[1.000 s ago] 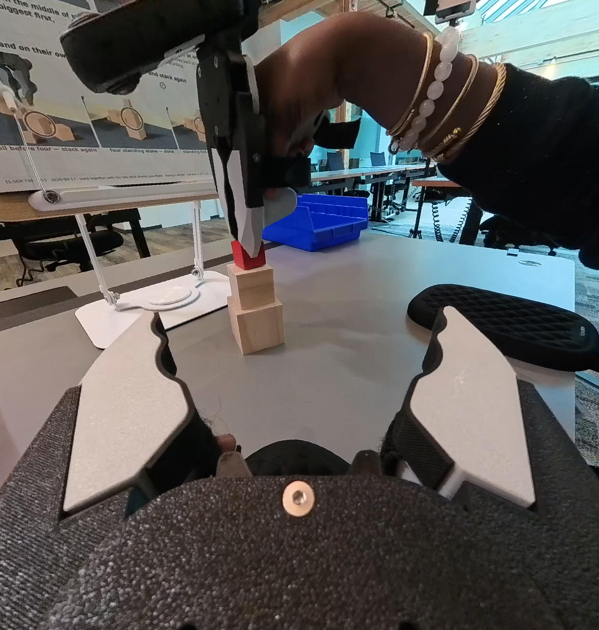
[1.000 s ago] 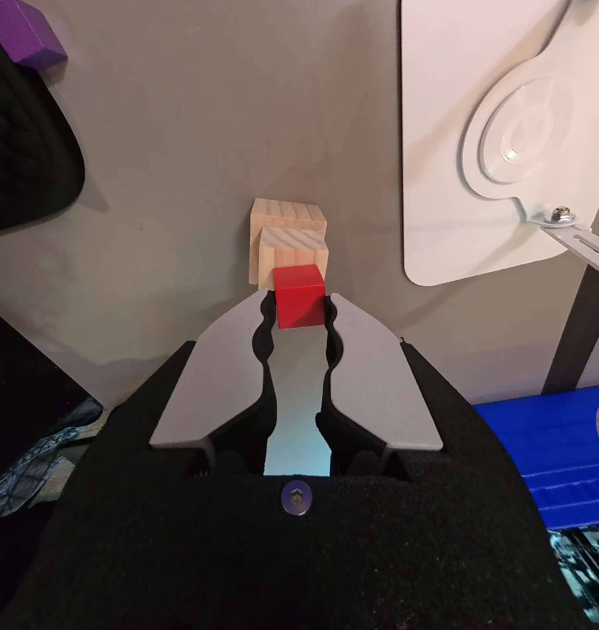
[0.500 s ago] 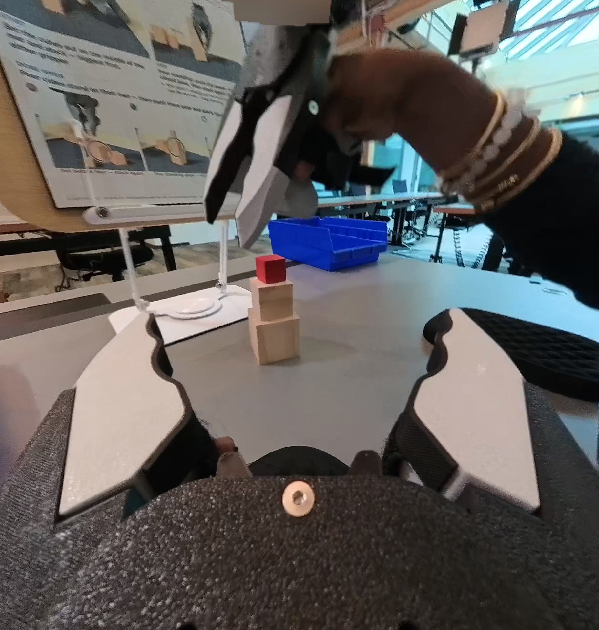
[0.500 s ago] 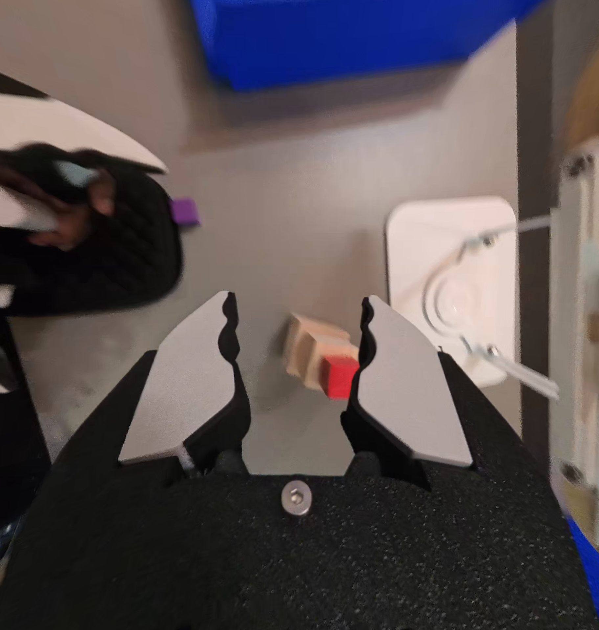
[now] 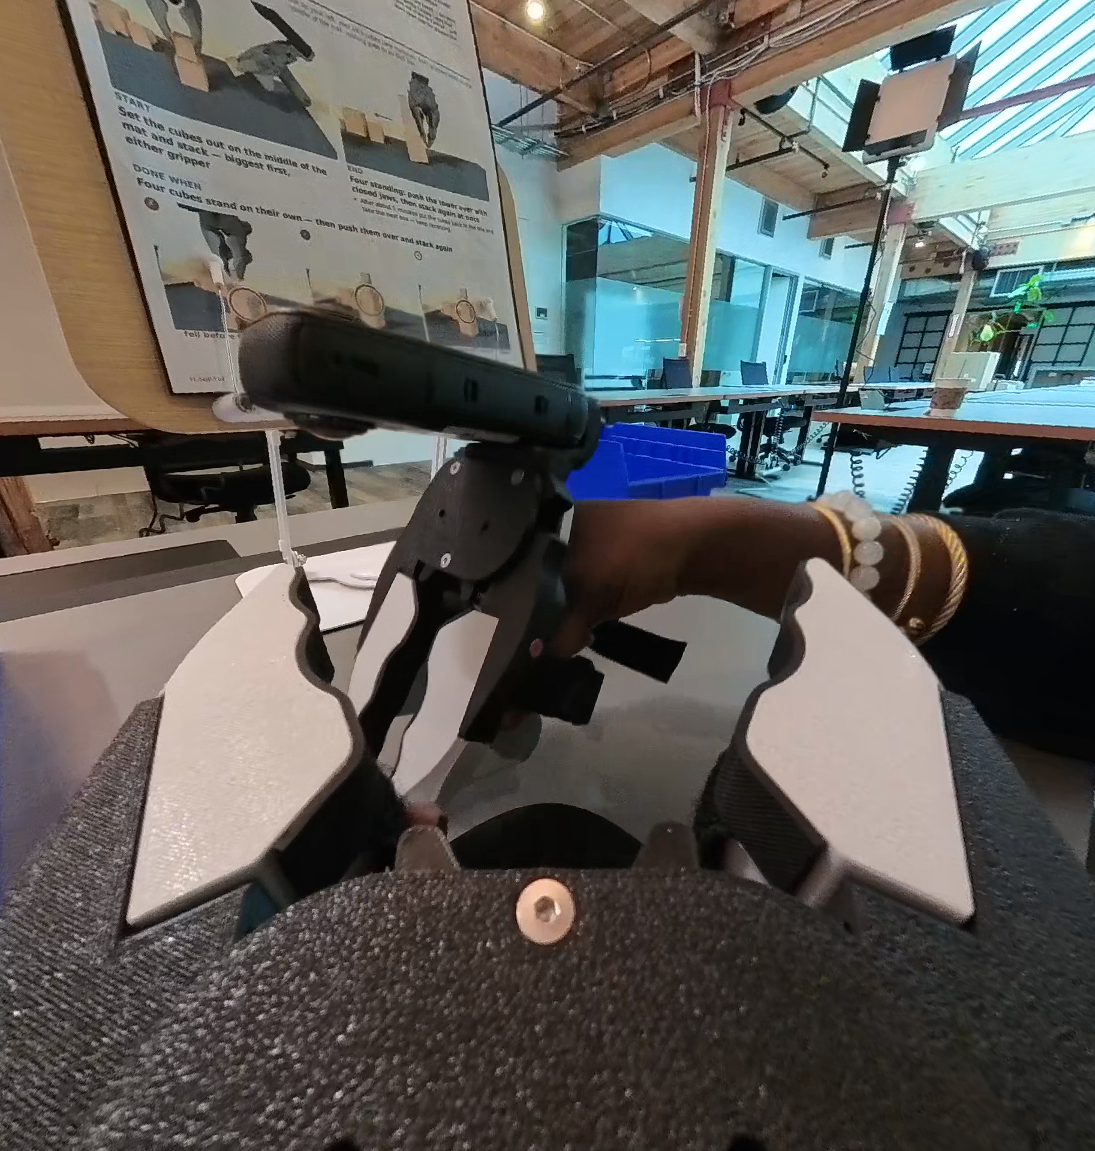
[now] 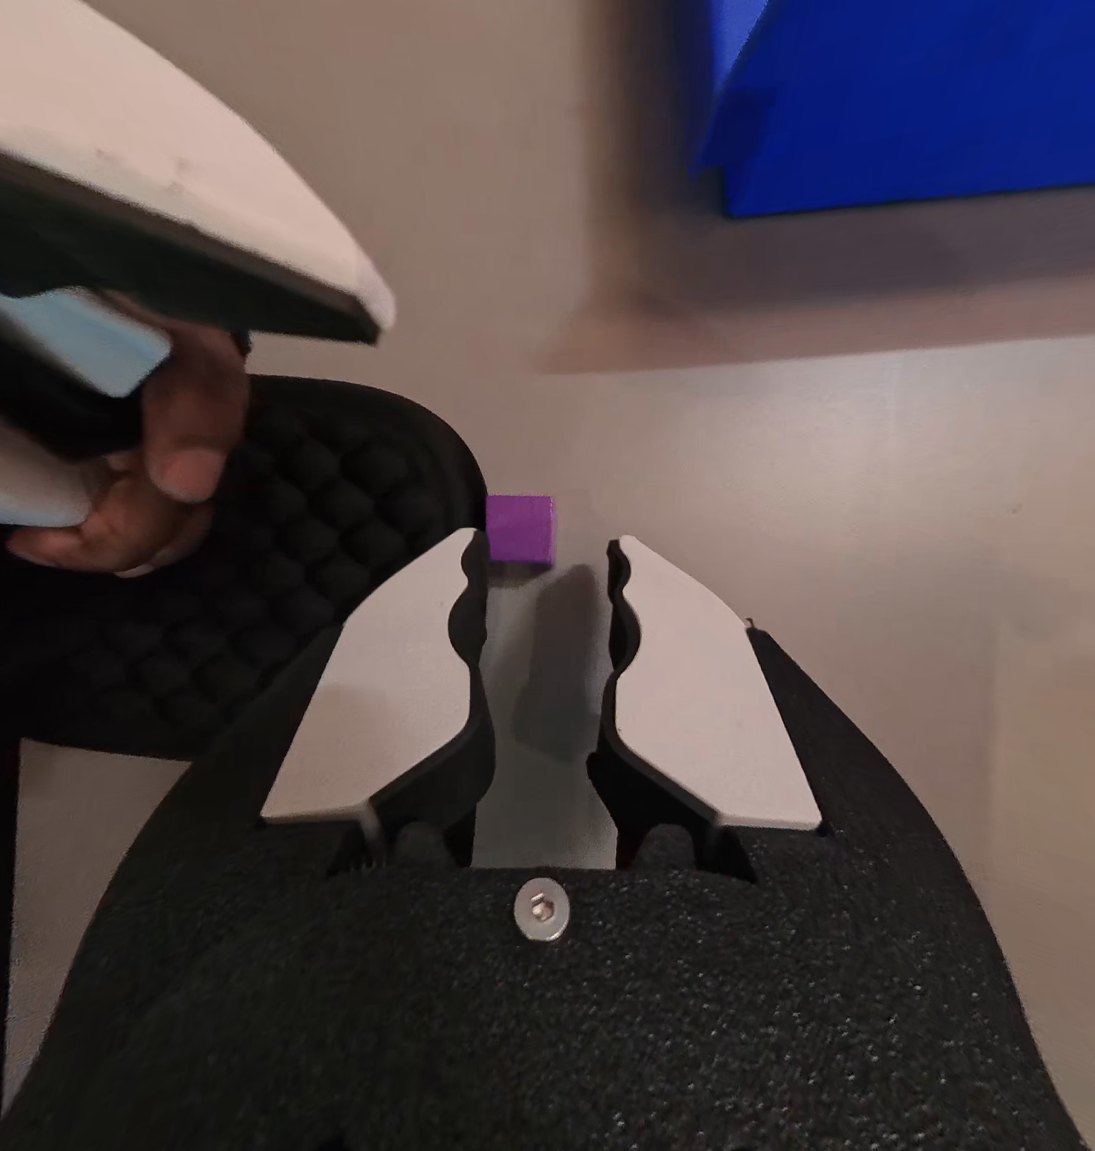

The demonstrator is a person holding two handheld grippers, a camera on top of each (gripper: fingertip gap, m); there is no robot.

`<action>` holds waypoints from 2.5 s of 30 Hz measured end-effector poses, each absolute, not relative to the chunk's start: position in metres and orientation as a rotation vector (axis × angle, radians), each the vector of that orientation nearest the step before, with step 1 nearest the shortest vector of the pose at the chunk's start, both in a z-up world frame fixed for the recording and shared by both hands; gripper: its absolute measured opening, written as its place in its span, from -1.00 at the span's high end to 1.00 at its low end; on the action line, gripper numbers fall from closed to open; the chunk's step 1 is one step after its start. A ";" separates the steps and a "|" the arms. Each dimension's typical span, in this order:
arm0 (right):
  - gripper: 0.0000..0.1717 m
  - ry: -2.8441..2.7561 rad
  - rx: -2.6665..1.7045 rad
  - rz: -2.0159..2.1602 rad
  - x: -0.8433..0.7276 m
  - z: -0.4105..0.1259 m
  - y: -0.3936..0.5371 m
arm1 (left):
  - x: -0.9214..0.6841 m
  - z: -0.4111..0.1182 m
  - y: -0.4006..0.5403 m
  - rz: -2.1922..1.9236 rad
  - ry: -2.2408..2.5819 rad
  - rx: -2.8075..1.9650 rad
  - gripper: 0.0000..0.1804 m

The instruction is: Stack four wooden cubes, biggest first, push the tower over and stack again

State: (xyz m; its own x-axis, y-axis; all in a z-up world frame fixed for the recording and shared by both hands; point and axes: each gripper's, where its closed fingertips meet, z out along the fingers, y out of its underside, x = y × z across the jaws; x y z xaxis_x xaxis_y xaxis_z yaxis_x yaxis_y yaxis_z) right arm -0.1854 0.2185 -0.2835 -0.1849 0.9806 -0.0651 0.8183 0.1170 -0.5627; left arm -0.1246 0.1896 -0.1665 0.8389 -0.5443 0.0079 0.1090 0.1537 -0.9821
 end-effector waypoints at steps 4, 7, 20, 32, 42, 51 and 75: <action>0.62 -2.084 -1.742 0.751 -0.189 -0.284 0.214 | -0.125 -0.167 0.190 -0.496 0.390 -1.346 -0.52; 0.61 -2.087 -1.741 0.736 -0.187 -0.282 0.214 | -0.125 -0.167 0.190 -0.496 0.390 -1.345 -0.52; 0.75 -2.071 -1.712 0.702 -0.190 -0.284 0.216 | -0.124 -0.167 0.190 -0.497 0.395 -1.347 -0.51; 0.75 -1.720 -1.817 0.538 -0.096 -0.152 0.294 | -0.119 -0.171 0.191 -0.489 0.427 -1.370 -0.49; 0.75 -1.697 -1.924 0.516 -0.051 -0.168 0.329 | -0.118 -0.172 0.191 -0.493 0.433 -1.374 -0.47; 0.75 -1.691 -1.938 0.535 -0.050 -0.178 0.336 | -0.118 -0.172 0.191 -0.494 0.438 -1.373 -0.46; 1.00 -1.951 -1.636 0.609 0.000 -0.231 0.360 | -0.116 -0.175 0.192 -0.469 0.451 -1.392 -0.46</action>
